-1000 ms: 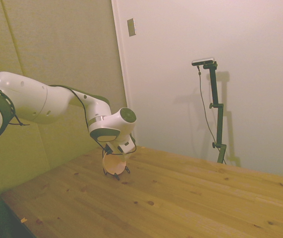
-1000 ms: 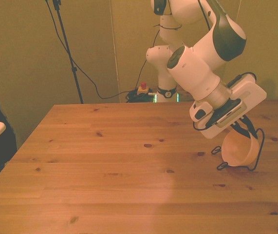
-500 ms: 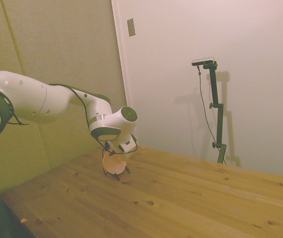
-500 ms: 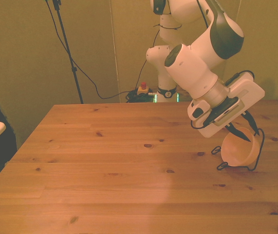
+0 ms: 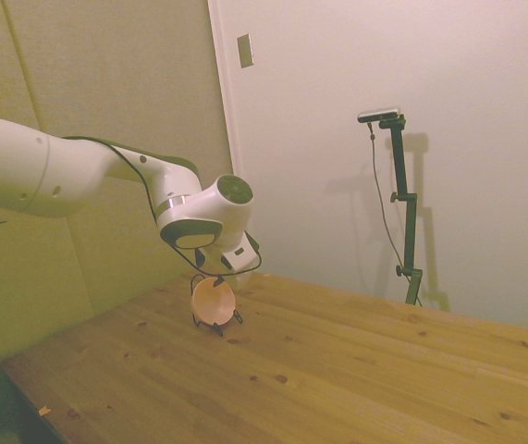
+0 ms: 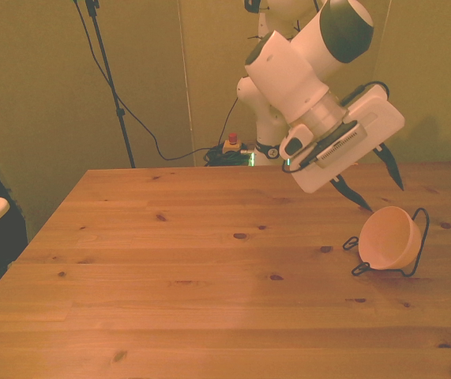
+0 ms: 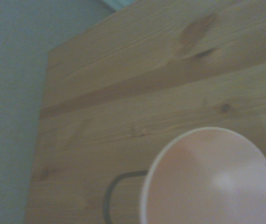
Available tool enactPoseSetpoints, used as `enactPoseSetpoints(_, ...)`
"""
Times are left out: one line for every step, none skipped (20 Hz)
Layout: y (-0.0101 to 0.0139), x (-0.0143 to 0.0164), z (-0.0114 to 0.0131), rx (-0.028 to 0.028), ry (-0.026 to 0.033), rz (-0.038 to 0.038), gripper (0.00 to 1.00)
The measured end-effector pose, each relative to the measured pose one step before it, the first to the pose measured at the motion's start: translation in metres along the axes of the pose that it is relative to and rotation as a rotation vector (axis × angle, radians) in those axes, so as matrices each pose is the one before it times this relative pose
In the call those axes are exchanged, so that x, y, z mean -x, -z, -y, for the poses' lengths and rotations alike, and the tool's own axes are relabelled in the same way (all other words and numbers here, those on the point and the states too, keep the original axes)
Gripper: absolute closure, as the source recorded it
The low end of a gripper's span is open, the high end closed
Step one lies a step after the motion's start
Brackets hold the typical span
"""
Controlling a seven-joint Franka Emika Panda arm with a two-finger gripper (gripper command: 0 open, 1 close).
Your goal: Load the bowl
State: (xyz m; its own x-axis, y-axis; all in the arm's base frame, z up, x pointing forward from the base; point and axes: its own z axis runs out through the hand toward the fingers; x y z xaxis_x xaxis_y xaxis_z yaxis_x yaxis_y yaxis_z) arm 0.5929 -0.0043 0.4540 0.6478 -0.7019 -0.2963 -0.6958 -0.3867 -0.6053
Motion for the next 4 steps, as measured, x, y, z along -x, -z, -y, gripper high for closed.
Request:
enactPoseSetpoints(0.00727,0.00563,-0.00685,0.01600,-0.00709,-0.03185,0.00)
enactPoseSetpoints(0.00653,0.00623,-0.00738,0.01520,-0.00398,-0.02865,0.00)
enactPoseSetpoints(0.00576,0.00617,-0.00837,0.01500,-0.00505,-0.02158,0.00)
enactPoseSetpoints(0.00597,0.00502,-0.00875,0.01381,-0.00371,-0.02049,0.00)
